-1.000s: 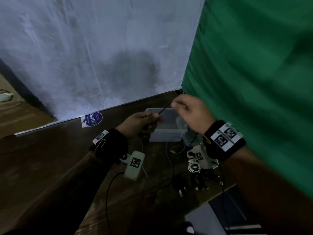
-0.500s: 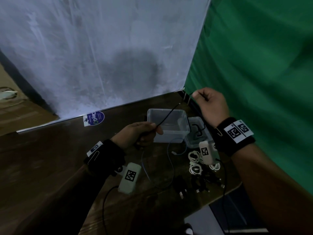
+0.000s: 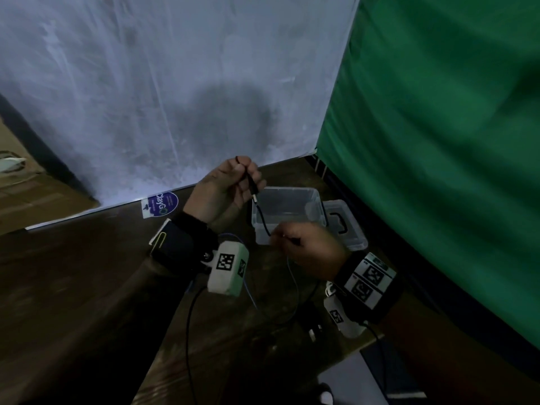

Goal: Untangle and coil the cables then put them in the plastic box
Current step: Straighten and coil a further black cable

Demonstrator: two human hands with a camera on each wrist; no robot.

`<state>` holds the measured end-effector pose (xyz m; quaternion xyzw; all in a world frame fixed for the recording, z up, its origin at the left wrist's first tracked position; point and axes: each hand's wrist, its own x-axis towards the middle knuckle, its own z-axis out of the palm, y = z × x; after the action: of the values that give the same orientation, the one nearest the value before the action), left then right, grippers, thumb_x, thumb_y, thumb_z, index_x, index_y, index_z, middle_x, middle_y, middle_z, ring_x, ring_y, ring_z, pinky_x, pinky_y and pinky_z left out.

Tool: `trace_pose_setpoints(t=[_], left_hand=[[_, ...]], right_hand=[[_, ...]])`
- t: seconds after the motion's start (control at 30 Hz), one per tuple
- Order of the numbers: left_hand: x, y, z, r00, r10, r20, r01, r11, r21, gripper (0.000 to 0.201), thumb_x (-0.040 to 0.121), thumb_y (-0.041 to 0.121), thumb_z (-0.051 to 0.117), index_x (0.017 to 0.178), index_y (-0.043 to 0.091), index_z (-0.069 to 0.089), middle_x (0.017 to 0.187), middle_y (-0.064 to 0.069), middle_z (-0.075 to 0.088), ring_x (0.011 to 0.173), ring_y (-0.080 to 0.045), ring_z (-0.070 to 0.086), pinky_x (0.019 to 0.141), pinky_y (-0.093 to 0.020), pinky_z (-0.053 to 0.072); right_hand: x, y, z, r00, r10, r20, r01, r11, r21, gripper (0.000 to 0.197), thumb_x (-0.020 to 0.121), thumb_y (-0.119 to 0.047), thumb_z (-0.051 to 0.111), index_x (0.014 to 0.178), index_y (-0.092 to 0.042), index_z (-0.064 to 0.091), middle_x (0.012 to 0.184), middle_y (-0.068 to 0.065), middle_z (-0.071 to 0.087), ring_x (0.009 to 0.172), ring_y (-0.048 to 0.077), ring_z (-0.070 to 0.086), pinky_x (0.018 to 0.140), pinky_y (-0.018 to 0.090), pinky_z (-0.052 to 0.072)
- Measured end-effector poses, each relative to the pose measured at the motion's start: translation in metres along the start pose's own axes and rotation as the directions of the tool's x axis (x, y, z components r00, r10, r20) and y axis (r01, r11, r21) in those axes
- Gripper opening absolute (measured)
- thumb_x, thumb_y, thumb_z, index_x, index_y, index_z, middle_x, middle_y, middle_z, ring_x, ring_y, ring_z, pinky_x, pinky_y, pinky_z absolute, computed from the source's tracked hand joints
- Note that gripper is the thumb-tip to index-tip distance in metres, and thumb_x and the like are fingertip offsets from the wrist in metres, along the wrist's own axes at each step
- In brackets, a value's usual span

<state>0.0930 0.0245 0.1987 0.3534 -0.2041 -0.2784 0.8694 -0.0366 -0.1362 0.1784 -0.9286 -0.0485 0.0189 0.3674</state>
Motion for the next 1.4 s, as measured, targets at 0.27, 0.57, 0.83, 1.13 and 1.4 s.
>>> trace_pose_setpoints(t=[0.27, 0.57, 0.83, 1.13, 1.4], left_hand=[[-0.006, -0.028, 0.003, 0.988, 0.118, 0.095, -0.152, 0.75, 0.644, 0.014, 0.093, 0.004, 0.047, 0.084, 0.005, 0.057, 0.086, -0.019, 0.059, 0.078, -0.024, 0.057, 0.073, -0.03, 0.048], [-0.031, -0.031, 0.038, 0.931, -0.363, 0.044, 0.31, 0.849, 0.428, 0.02, 0.093, 0.012, 0.046, 0.095, -0.001, 0.061, 0.073, -0.007, 0.056, 0.064, -0.016, 0.053, 0.064, -0.03, 0.046], [-0.016, -0.022, 0.032, 0.967, -0.241, 0.085, 0.239, 0.97, 0.032, 0.023, 0.098, 0.008, 0.04, 0.1, 0.006, 0.063, 0.086, -0.008, 0.056, 0.078, -0.017, 0.056, 0.078, -0.031, 0.051], [-0.011, -0.036, 0.004, 0.986, -0.018, -0.163, 0.043, 0.987, 0.152, 0.017, 0.098, 0.005, 0.042, 0.098, 0.003, 0.059, 0.087, -0.011, 0.058, 0.084, -0.022, 0.058, 0.087, -0.037, 0.049], [-0.03, -0.039, 0.018, 0.971, -0.236, -0.022, 0.173, 0.641, 0.748, 0.022, 0.098, 0.005, 0.046, 0.107, -0.005, 0.063, 0.088, -0.017, 0.064, 0.069, -0.017, 0.062, 0.06, -0.025, 0.053]], right_hand=[[-0.012, -0.025, -0.027, 0.972, -0.182, -0.148, 0.175, 0.983, -0.059, 0.01, 0.095, -0.023, 0.061, 0.09, -0.022, 0.07, 0.073, -0.012, 0.064, 0.068, 0.001, 0.061, 0.061, 0.023, 0.047], [-0.003, -0.004, -0.062, 0.882, -0.226, -0.414, 0.174, 0.972, -0.16, 0.009, 0.091, -0.027, 0.066, 0.097, -0.025, 0.073, 0.084, -0.01, 0.061, 0.074, 0.007, 0.059, 0.064, 0.03, 0.049], [-0.006, 0.019, -0.01, 0.977, 0.076, -0.198, -0.057, 0.994, 0.098, 0.032, 0.104, -0.026, 0.044, 0.13, -0.025, 0.061, 0.086, -0.019, 0.062, 0.078, -0.012, 0.057, 0.072, 0.019, 0.044], [-0.017, -0.003, 0.0, 0.999, -0.037, -0.002, 0.036, 0.998, -0.054, 0.028, 0.1, -0.034, 0.047, 0.101, -0.018, 0.069, 0.098, 0.001, 0.072, 0.09, 0.013, 0.066, 0.084, 0.04, 0.054], [-0.022, -0.019, -0.04, 0.964, -0.145, -0.224, 0.118, 0.984, -0.13, 0.018, 0.099, -0.026, 0.053, 0.09, -0.025, 0.068, 0.082, -0.014, 0.069, 0.076, 0.002, 0.063, 0.067, 0.026, 0.05]])
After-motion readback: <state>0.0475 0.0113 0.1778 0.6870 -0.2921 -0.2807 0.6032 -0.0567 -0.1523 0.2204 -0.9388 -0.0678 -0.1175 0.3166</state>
